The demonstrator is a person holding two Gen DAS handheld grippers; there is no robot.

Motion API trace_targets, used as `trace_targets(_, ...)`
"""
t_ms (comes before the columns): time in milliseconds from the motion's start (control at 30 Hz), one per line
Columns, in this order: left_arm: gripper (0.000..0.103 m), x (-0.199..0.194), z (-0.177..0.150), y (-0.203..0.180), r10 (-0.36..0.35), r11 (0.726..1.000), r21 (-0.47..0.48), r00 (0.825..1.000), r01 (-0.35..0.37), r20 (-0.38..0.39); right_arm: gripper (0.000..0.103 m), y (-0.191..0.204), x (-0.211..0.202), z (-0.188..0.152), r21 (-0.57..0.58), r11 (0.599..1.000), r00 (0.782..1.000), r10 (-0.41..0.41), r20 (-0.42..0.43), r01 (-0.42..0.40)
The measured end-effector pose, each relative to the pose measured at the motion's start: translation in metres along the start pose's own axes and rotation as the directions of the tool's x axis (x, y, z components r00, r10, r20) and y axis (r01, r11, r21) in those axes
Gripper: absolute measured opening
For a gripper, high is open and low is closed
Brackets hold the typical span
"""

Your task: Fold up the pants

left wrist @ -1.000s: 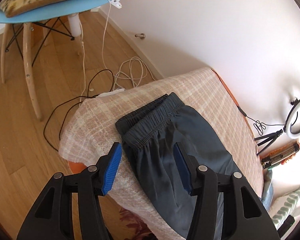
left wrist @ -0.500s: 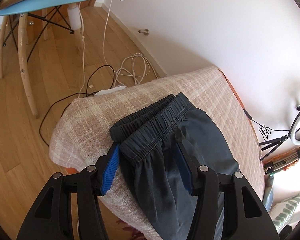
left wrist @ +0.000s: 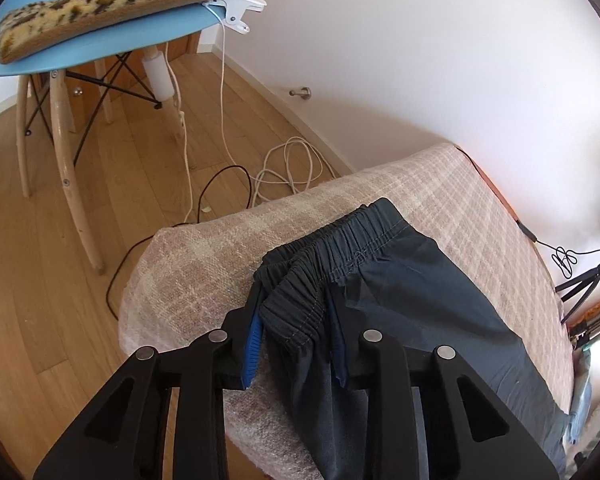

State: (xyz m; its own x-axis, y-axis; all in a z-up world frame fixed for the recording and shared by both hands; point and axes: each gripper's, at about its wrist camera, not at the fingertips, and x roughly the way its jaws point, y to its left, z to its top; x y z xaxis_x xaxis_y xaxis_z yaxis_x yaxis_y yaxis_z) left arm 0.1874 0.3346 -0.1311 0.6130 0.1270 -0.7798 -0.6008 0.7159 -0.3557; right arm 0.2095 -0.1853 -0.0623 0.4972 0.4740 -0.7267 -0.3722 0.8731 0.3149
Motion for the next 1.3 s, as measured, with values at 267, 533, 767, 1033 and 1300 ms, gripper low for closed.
trace_targets(267,0.019,-0.027,-0.001,-0.03,0.017,0.989,0.146,0.992,-0.036,0.126,0.059,-0.004,0.003,-0.002,0.031,0.999,1.0,0.008,-0.003,-0.008)
trace_targets(533,0.019,-0.085,-0.041,-0.123,-0.125,0.88,0.474,0.95,-0.027,0.285,0.059,-0.004,0.005,-0.001,0.055,0.998,0.999,0.032,0.0,-0.032)
trace_targets(767,0.018,-0.108,-0.13,-0.21,-0.265,0.627,0.778,0.928,-0.041,0.263,0.059,0.001,0.014,-0.003,0.085,0.991,0.994,0.109,-0.021,-0.107)
trace_targets(1033,0.018,-0.101,-0.252,-0.259,-0.315,0.295,0.954,0.938,-0.05,0.146,0.061,0.028,0.054,-0.008,0.2,0.928,0.937,0.336,-0.093,-0.313)
trace_targets(1300,0.018,-0.115,-0.307,-0.267,-0.372,0.141,0.986,0.919,-0.085,0.132,0.072,0.05,0.101,-0.012,0.319,0.863,0.881,0.452,-0.142,-0.392)
